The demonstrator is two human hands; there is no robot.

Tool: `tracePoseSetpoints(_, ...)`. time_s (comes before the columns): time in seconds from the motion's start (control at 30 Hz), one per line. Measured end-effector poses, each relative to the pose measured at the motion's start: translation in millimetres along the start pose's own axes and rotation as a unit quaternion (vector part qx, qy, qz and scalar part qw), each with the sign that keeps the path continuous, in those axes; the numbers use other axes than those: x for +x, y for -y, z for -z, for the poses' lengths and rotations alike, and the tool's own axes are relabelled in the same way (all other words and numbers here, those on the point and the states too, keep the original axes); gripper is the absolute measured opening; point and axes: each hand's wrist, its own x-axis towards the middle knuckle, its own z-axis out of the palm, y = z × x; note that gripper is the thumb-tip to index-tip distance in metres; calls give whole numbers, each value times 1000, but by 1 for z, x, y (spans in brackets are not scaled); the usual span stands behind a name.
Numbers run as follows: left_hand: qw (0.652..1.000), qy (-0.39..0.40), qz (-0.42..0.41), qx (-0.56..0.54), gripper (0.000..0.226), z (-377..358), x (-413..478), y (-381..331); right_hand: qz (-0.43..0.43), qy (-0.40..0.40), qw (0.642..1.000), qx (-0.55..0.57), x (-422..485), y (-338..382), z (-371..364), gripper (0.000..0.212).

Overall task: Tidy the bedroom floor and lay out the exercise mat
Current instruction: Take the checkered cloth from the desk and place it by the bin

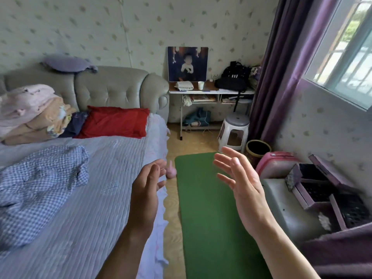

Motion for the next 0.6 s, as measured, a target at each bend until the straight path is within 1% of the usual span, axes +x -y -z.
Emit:
tracePoseSetpoints(0.1,1000,-20,-5,10,35,-4,-65,-4,2,8,1000,19,-57,8,28,50)
tracePoseSetpoints(0.23,999,-51,-9,15,36,-6,-153,-3,-18,19,999,23,-122,14,58,42)
tracePoseSetpoints(0.3,998,-64,2,21,32,-5,-188,-4,-27,21,999,31,-145,21,65,42)
tracePoseSetpoints(0.47,996,-87,-13,31,29,3,-246,-24,-13,36,998,48,-188,50,74,44)
tracePoseSetpoints(0.6,995,-87,-26,30,29,13,-277,-42,1,33,998,61,-215,68,78,46)
